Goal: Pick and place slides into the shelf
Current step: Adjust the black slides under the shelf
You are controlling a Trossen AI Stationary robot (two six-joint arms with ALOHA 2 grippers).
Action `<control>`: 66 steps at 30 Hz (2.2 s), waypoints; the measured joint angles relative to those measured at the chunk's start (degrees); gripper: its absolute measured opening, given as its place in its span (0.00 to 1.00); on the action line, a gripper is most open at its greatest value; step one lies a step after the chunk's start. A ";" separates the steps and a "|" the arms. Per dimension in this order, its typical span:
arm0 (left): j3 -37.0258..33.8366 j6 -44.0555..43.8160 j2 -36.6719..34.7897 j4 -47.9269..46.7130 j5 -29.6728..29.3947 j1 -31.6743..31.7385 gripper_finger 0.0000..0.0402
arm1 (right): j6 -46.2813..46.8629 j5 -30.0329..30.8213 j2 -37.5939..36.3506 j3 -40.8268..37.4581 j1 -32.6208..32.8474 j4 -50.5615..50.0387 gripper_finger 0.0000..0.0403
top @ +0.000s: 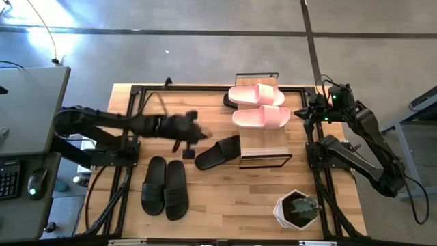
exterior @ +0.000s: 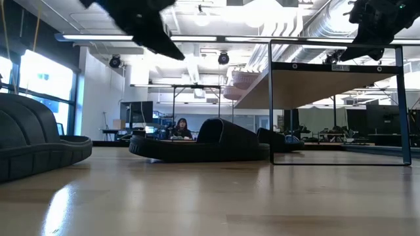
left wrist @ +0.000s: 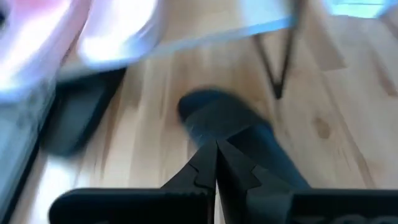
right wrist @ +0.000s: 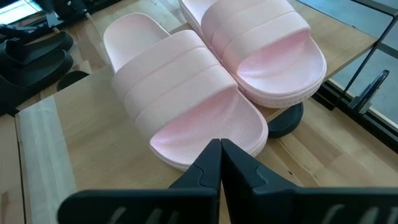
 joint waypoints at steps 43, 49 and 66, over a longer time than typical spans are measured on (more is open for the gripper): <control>-0.95 51.57 30.22 32.28 -22.21 -10.32 0.44 | -0.04 0.06 0.01 0.00 0.04 0.02 0.00; 1.72 52.48 34.19 32.21 -21.69 -8.05 0.38 | -0.08 0.02 0.01 0.00 0.07 0.02 0.00; 6.09 53.86 37.83 30.45 -33.48 -7.92 0.04 | -0.46 0.04 0.01 0.00 0.13 0.00 0.00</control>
